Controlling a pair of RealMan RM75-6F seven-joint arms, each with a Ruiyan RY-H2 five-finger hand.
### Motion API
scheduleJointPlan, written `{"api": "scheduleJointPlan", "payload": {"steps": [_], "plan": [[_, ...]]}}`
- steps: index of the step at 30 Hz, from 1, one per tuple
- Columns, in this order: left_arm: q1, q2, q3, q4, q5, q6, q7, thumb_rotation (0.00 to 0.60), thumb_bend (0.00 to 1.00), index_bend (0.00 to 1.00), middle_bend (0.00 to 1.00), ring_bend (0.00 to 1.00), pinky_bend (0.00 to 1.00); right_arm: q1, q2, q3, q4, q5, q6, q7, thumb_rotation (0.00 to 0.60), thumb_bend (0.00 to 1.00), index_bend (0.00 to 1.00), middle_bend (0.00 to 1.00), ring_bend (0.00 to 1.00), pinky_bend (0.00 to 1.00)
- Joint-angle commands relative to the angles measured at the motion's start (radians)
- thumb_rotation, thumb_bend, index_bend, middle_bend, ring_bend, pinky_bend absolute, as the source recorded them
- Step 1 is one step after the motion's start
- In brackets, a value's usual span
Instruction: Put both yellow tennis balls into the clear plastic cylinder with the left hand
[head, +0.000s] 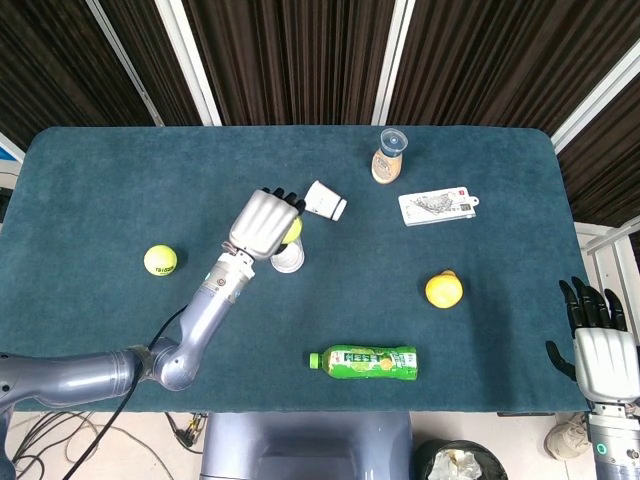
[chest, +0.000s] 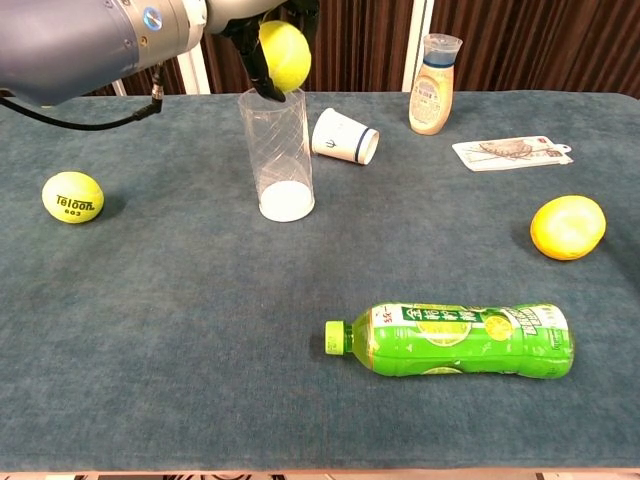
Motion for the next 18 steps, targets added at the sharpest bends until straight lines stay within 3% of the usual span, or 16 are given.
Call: {"api": "scheduleJointPlan", "payload": {"steps": [1, 5, 10, 18], "plan": [[-0.007, 0.008, 0.008, -0.013, -0.034, 0.017, 0.026, 0.600, 0.16, 0.42, 0.37, 0.34, 0.51, 0.000, 0.000, 0.000, -0.001, 0.001, 0.000, -0.001, 0.600, 0.34, 0.03, 0.08, 0.12, 0.09], [-0.016, 0.016, 0.011, -0.027, -0.077, 0.031, 0.044, 0.600, 0.06, 0.37, 0.27, 0.26, 0.44, 0.000, -0.002, -0.001, 0.000, 0.002, -0.001, -0.006, 0.600, 0.34, 0.03, 0.07, 0.12, 0.09], [-0.028, 0.029, 0.013, -0.054, -0.132, 0.052, 0.069, 0.600, 0.02, 0.30, 0.16, 0.13, 0.32, 0.000, -0.003, 0.000, 0.000, 0.002, 0.000, -0.007, 0.600, 0.34, 0.03, 0.08, 0.12, 0.09], [-0.029, 0.076, 0.018, -0.122, -0.146, 0.089, 0.066, 0.600, 0.01, 0.29, 0.14, 0.09, 0.28, -0.005, 0.005, 0.002, -0.008, -0.003, 0.014, -0.001, 0.600, 0.34, 0.03, 0.08, 0.12, 0.09]]}}
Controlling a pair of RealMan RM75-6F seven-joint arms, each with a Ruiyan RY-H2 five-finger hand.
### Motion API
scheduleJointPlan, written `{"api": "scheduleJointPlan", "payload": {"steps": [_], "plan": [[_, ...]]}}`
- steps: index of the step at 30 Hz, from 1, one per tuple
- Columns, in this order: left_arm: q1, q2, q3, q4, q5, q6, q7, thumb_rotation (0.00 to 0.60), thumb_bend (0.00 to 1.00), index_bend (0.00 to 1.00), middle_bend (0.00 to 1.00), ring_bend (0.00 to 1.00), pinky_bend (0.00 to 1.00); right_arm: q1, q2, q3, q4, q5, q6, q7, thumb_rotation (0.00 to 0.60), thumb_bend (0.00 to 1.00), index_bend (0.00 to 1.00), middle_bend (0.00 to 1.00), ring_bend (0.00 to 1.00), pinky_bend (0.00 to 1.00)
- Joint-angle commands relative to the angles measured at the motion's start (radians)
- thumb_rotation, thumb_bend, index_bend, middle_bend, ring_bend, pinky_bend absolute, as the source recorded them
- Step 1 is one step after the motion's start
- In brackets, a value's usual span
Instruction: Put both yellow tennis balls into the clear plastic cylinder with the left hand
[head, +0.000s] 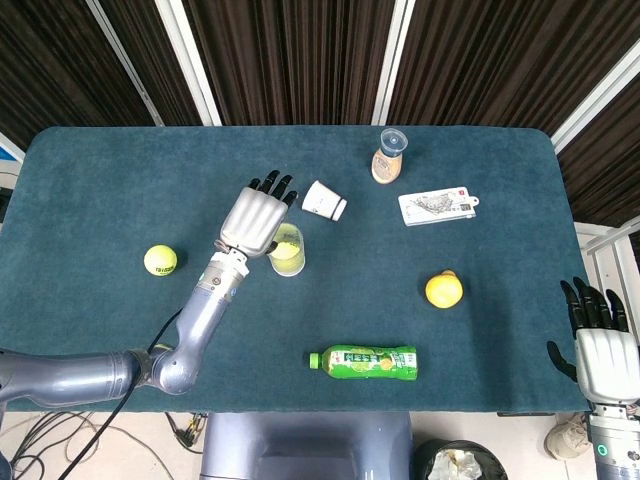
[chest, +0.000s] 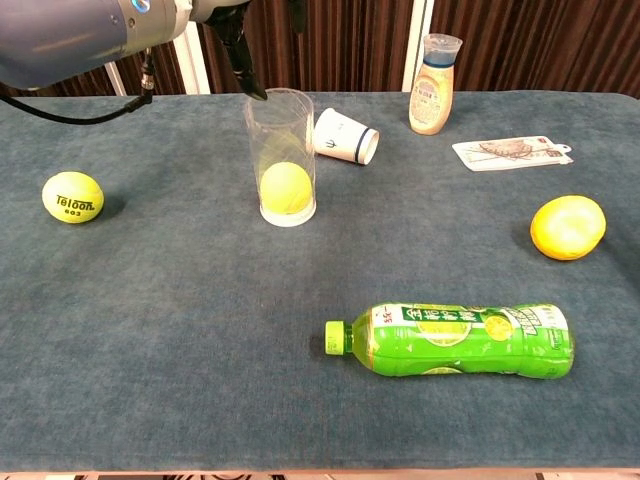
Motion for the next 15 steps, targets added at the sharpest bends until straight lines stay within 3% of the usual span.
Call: {"api": "scheduleJointPlan", "payload": {"steps": [1, 6, 9, 15], "plan": [[0.010, 0.039, 0.007, -0.044, 0.021, 0.018, -0.015, 0.600, 0.01, 0.29, 0.15, 0.10, 0.29, -0.002, 0.003, 0.001, -0.002, -0.002, 0.004, 0.003, 0.600, 0.34, 0.03, 0.08, 0.12, 0.09], [0.089, 0.150, 0.075, -0.131, 0.085, 0.058, -0.051, 0.600, 0.01, 0.27, 0.17, 0.11, 0.32, -0.006, 0.008, 0.003, -0.009, -0.005, 0.012, 0.012, 0.600, 0.34, 0.03, 0.07, 0.12, 0.09], [0.195, 0.243, 0.170, -0.157, 0.154, 0.065, -0.144, 0.600, 0.01, 0.27, 0.16, 0.11, 0.31, -0.007, 0.009, -0.001, -0.018, -0.009, 0.015, 0.001, 0.600, 0.34, 0.03, 0.07, 0.12, 0.09], [0.282, 0.257, 0.262, -0.022, 0.264, 0.005, -0.318, 0.600, 0.00, 0.27, 0.15, 0.11, 0.30, -0.006, 0.000, -0.006, -0.017, -0.008, 0.006, -0.020, 0.600, 0.34, 0.03, 0.08, 0.12, 0.09]]}}
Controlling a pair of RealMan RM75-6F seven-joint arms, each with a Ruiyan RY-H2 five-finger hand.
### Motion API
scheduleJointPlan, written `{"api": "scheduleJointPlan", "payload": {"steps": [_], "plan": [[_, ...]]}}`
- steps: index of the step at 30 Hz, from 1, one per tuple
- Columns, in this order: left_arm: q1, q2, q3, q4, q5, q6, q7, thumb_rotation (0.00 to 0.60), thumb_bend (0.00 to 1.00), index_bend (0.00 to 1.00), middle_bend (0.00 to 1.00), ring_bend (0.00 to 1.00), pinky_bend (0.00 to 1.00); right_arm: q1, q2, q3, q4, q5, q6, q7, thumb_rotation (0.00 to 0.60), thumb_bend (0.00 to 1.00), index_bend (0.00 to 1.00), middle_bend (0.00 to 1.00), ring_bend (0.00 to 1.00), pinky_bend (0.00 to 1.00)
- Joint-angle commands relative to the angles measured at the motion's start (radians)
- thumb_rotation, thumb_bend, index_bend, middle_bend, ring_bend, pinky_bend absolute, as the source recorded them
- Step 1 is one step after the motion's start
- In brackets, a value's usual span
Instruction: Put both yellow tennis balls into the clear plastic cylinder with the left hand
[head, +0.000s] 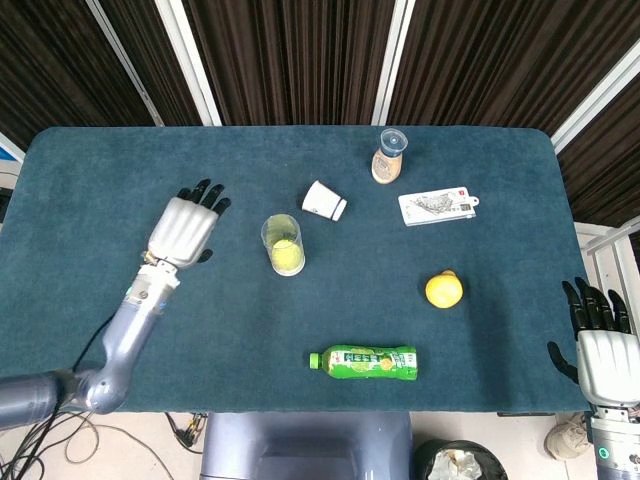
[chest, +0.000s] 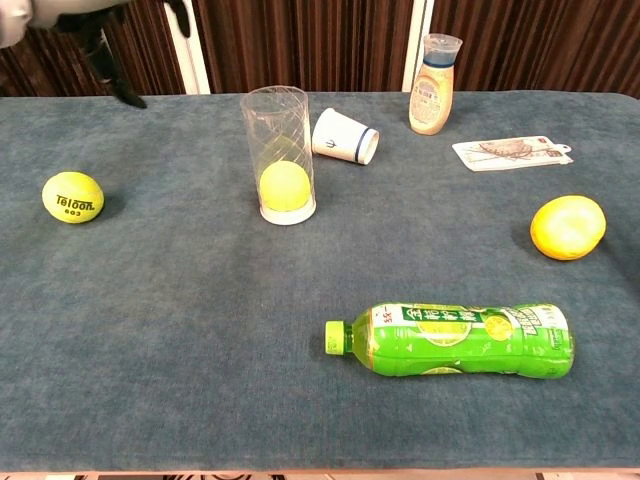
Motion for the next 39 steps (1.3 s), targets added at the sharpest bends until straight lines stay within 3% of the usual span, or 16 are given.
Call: {"api": "scheduleJointPlan", "payload": {"steps": [1, 16, 27, 32, 39], "plan": [[0.080, 0.013, 0.079, 0.113, 0.086, -0.043, -0.139, 0.600, 0.00, 0.27, 0.15, 0.11, 0.29, 0.002, -0.004, -0.002, 0.002, 0.001, -0.004, -0.006, 0.600, 0.34, 0.03, 0.08, 0.12, 0.09], [0.133, -0.150, 0.109, 0.442, 0.143, -0.172, -0.331, 0.600, 0.00, 0.26, 0.13, 0.11, 0.27, 0.004, -0.011, -0.002, 0.010, 0.008, -0.013, -0.017, 0.600, 0.34, 0.03, 0.08, 0.12, 0.09], [0.150, -0.202, 0.113, 0.556, 0.189, -0.219, -0.373, 0.600, 0.00, 0.26, 0.15, 0.12, 0.27, 0.003, -0.008, -0.001, 0.011, 0.010, -0.013, -0.012, 0.600, 0.34, 0.03, 0.08, 0.12, 0.09], [0.158, -0.220, 0.110, 0.590, 0.215, -0.222, -0.393, 0.600, 0.01, 0.27, 0.21, 0.15, 0.27, 0.003, -0.009, -0.001, 0.012, 0.012, -0.013, -0.013, 0.600, 0.34, 0.03, 0.08, 0.12, 0.09], [0.164, -0.246, 0.111, 0.633, 0.217, -0.244, -0.359, 0.600, 0.02, 0.26, 0.22, 0.16, 0.27, 0.002, -0.009, -0.001, 0.014, 0.010, -0.012, -0.010, 0.600, 0.34, 0.03, 0.08, 0.12, 0.09]]}}
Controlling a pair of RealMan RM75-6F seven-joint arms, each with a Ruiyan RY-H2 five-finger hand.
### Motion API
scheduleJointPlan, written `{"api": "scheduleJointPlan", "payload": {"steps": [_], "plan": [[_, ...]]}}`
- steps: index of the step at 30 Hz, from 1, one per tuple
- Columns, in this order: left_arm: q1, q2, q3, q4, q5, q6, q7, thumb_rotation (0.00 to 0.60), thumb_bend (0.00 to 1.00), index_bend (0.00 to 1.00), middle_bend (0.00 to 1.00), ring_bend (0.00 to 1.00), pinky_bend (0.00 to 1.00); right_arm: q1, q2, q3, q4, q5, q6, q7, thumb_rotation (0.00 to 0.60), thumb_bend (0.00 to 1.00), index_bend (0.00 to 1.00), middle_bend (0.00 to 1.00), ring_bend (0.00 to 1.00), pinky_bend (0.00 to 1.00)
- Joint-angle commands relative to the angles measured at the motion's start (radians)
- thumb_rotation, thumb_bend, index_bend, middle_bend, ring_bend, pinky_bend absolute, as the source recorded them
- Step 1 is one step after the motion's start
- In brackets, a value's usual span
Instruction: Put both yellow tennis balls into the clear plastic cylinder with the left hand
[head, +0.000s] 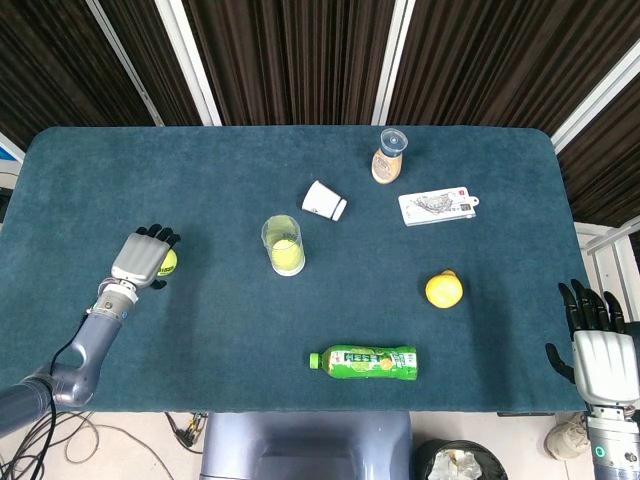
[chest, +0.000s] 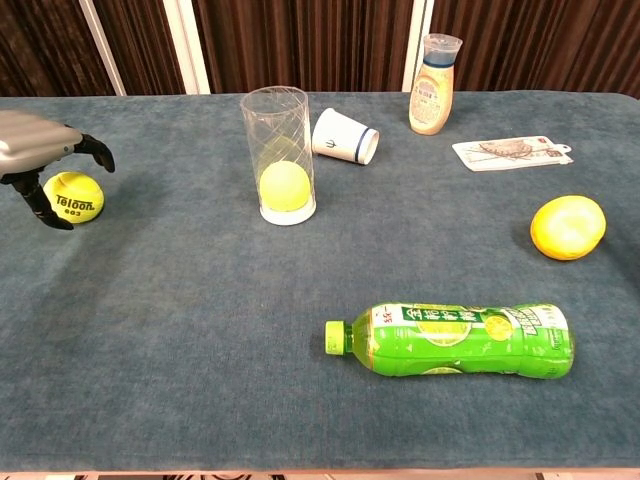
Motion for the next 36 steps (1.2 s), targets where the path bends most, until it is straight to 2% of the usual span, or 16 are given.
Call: {"api": "scheduleJointPlan", "payload": {"steps": [1, 7, 14, 19, 22, 31, 36], "plan": [[0.003, -0.010, -0.001, 0.012, -0.002, -0.009, 0.014, 0.600, 0.02, 0.26, 0.23, 0.17, 0.28, -0.001, 0.001, 0.001, -0.001, 0.002, 0.001, 0.001, 0.600, 0.34, 0.03, 0.07, 0.12, 0.09], [0.006, -0.021, -0.005, 0.028, -0.001, -0.022, 0.032, 0.600, 0.06, 0.27, 0.26, 0.21, 0.35, -0.002, 0.004, 0.003, -0.001, 0.006, 0.001, 0.005, 0.600, 0.34, 0.03, 0.07, 0.12, 0.09], [0.014, -0.033, -0.008, 0.054, 0.031, 0.002, 0.040, 0.600, 0.26, 0.41, 0.46, 0.38, 0.56, -0.002, 0.004, 0.003, -0.002, 0.004, 0.003, 0.006, 0.600, 0.34, 0.03, 0.08, 0.12, 0.09], [0.022, -0.033, -0.017, 0.059, 0.026, 0.005, 0.053, 0.600, 0.37, 0.48, 0.51, 0.43, 0.59, -0.003, 0.006, 0.003, -0.003, 0.003, 0.005, 0.008, 0.600, 0.34, 0.03, 0.08, 0.12, 0.09], [0.023, -0.018, -0.030, 0.038, 0.026, 0.012, 0.050, 0.600, 0.39, 0.49, 0.51, 0.43, 0.59, -0.004, 0.006, 0.004, -0.003, 0.004, 0.006, 0.009, 0.600, 0.34, 0.03, 0.08, 0.12, 0.09], [0.005, 0.093, -0.106, -0.185, 0.098, 0.136, 0.032, 0.600, 0.39, 0.49, 0.51, 0.43, 0.59, -0.006, 0.008, 0.004, -0.006, 0.003, 0.009, 0.011, 0.600, 0.34, 0.03, 0.07, 0.12, 0.09], [-0.036, 0.147, -0.181, -0.371, 0.100, 0.190, 0.121, 0.600, 0.38, 0.49, 0.50, 0.43, 0.59, -0.006, 0.008, 0.004, -0.009, 0.001, 0.011, 0.010, 0.600, 0.34, 0.03, 0.07, 0.12, 0.09]]}}
